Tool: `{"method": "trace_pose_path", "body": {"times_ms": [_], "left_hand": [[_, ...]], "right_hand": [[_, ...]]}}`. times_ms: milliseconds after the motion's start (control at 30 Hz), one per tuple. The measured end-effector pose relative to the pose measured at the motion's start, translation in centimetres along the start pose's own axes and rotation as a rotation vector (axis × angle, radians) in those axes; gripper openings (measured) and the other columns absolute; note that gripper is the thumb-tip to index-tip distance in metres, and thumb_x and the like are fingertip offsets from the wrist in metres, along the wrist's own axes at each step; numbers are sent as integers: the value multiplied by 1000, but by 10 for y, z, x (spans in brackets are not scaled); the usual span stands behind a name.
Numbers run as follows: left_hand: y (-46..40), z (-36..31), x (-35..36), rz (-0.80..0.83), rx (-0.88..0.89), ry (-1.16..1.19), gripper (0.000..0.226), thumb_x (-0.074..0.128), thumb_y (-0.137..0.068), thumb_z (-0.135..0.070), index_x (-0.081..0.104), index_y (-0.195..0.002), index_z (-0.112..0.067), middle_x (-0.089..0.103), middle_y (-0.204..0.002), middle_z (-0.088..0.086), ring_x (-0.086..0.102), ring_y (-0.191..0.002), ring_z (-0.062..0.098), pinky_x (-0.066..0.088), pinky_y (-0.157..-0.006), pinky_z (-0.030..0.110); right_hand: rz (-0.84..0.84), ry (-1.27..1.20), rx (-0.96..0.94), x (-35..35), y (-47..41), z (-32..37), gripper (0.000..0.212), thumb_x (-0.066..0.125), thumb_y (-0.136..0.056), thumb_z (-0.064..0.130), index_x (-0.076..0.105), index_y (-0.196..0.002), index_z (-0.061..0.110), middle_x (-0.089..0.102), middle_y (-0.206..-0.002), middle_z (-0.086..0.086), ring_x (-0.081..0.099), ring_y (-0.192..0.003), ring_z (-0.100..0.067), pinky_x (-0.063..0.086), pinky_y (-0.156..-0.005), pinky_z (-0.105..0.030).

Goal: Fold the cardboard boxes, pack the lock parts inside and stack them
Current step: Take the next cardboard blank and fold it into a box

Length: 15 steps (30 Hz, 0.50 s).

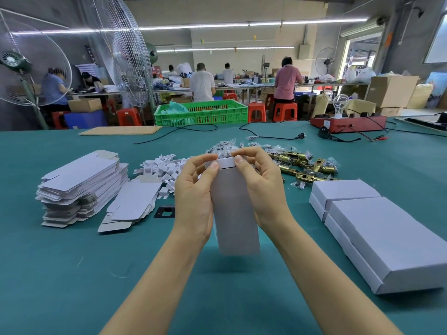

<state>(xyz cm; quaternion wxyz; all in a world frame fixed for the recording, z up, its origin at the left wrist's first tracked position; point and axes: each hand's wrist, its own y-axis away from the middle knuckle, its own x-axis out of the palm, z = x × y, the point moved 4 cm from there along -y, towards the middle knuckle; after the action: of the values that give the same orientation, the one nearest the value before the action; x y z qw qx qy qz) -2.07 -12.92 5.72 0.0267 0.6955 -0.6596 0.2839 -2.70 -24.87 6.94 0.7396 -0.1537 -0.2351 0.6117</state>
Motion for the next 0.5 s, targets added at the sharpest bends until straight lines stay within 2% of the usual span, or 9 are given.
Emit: {"method": "trace_pose_path", "body": {"times_ms": [100, 200, 333, 500], "left_hand": [[0, 0, 1, 1, 1, -7, 21, 58, -94, -4, 71, -88, -20, 63, -92, 7, 56, -91, 21, 47, -83, 36], [0, 0, 1, 15, 3, -2, 21, 58, -94, -4, 71, -87, -18, 61, -92, 7, 56, -87, 18, 50, -77, 31], [-1, 0, 0, 30, -7, 12, 19, 57, -94, -2, 70, -87, -15, 62, -89, 5, 58, -83, 16, 51, -71, 25], [0, 0, 1, 23, -6, -21, 17, 57, -95, -3, 69, -88, -12, 67, -88, 1, 61, -84, 13, 50, -80, 33]], "right_hand": [[10, -28, 15, -1, 0, -2, 16, 57, -95, 8, 65, -87, 20, 65, -79, 14, 58, -72, -1, 49, -68, -22], [17, -69, 32, -2, 0, -3, 15, 57, -95, 8, 65, -87, 18, 64, -84, 4, 58, -74, -8, 48, -71, -30], [20, -81, 47, -2, 0, -5, 16, 56, -95, 9, 63, -84, 19, 63, -83, 4, 57, -75, -11, 46, -71, -31], [3, -73, 48, -4, -1, -6, 17, 56, -94, 11, 63, -82, 21, 63, -75, 14, 56, -73, -8, 46, -68, -25]]}}
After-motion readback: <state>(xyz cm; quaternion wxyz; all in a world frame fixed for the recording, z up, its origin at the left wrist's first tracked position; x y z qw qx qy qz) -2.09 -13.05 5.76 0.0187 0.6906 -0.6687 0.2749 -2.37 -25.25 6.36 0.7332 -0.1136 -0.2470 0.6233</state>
